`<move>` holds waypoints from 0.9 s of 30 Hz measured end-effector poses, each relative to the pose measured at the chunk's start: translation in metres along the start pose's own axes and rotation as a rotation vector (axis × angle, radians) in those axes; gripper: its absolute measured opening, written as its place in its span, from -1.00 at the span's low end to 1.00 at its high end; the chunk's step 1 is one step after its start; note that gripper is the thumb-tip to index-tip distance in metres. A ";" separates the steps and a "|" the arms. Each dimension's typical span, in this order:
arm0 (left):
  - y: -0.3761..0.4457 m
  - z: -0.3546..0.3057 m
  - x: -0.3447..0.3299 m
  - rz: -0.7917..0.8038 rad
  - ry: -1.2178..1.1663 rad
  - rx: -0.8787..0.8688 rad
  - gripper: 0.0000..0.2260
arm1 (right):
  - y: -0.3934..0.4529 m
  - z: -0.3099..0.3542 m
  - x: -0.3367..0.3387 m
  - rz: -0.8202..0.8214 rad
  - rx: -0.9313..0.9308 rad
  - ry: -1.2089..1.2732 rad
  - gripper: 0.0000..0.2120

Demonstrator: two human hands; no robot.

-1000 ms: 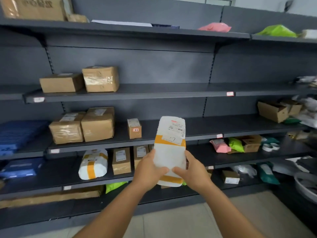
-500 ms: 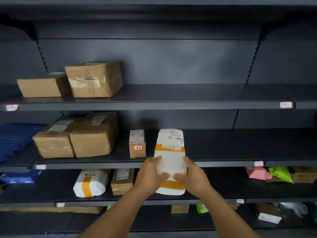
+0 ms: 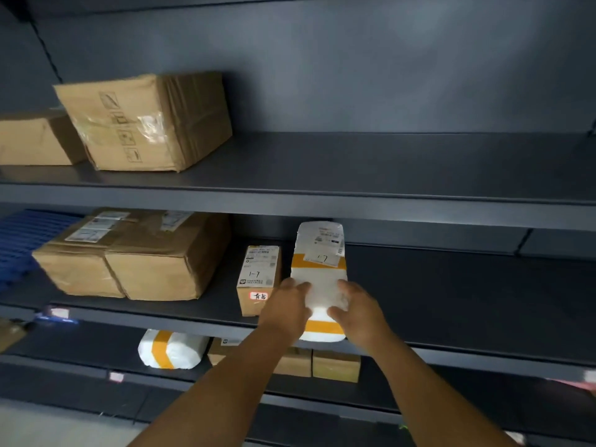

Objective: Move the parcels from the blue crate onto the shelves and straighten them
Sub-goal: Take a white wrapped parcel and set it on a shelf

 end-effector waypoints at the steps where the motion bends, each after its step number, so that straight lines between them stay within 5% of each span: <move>1: 0.007 0.000 0.000 -0.002 0.018 0.001 -0.55 | 0.007 0.001 0.000 -0.003 0.004 -0.011 -0.39; 13: 0.029 0.000 0.005 -0.001 0.190 -0.003 -0.46 | 0.024 0.010 0.007 0.011 -0.012 -0.141 -0.31; 27: -0.087 -0.055 0.002 0.026 0.275 -0.324 -0.36 | -0.127 -0.005 0.021 -0.098 -0.088 -0.478 -0.24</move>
Point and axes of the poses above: each hand's wrist, its own y-axis towards the middle knuckle, its own x-axis out of the back of the hand, z = x × y, the point moved 6 cm from there along y, towards the middle knuckle, and after that the axes turned 5 degrees about y, right-handed, at the moved point
